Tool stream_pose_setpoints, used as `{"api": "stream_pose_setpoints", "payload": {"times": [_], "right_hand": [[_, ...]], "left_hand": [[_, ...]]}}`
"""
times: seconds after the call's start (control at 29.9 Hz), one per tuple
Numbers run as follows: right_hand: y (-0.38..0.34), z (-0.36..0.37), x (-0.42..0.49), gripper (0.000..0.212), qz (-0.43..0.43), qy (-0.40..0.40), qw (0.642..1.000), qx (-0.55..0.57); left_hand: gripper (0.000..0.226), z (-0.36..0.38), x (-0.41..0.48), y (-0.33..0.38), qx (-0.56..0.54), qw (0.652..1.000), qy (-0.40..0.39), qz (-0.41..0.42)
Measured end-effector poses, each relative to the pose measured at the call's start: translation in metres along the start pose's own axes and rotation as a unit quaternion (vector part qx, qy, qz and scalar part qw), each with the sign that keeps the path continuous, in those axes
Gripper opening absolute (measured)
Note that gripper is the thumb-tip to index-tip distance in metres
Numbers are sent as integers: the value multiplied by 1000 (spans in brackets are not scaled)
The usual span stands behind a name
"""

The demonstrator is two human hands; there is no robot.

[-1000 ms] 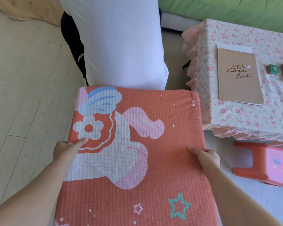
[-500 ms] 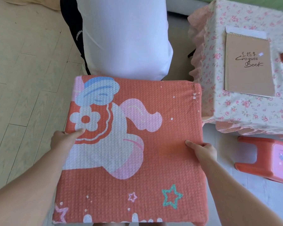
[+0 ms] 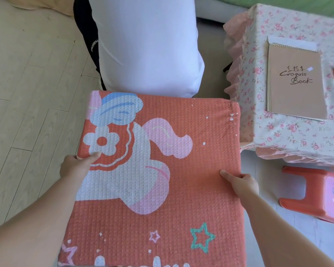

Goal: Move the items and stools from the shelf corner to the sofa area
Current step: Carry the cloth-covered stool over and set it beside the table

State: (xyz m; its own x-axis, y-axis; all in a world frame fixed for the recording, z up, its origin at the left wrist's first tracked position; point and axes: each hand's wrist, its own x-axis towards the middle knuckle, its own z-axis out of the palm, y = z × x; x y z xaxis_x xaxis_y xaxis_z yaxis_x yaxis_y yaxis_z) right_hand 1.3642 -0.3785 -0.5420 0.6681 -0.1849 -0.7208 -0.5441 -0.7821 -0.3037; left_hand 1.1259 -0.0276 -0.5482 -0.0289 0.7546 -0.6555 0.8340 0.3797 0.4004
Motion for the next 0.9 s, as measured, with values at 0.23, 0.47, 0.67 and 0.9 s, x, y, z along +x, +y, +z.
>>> {"api": "stream_pose_setpoints", "payload": {"times": [0.23,0.47,0.67,0.9], "right_hand": [[-22,-7,17,62,-15,-4,1000,-12],[-59,-18,44,57,-39,-14,998,-46],[-71,-16,45,55,-47,-18,997,-49],[-75,-13,42,56,-55,-2,996,-64]], "left_hand": [[50,15,9,28,-19,1000,13,11],[61,30,30,57,2,999,40,-3],[73,39,33,69,90,991,97,5],[78,42,24,79,112,990,86,6]]}}
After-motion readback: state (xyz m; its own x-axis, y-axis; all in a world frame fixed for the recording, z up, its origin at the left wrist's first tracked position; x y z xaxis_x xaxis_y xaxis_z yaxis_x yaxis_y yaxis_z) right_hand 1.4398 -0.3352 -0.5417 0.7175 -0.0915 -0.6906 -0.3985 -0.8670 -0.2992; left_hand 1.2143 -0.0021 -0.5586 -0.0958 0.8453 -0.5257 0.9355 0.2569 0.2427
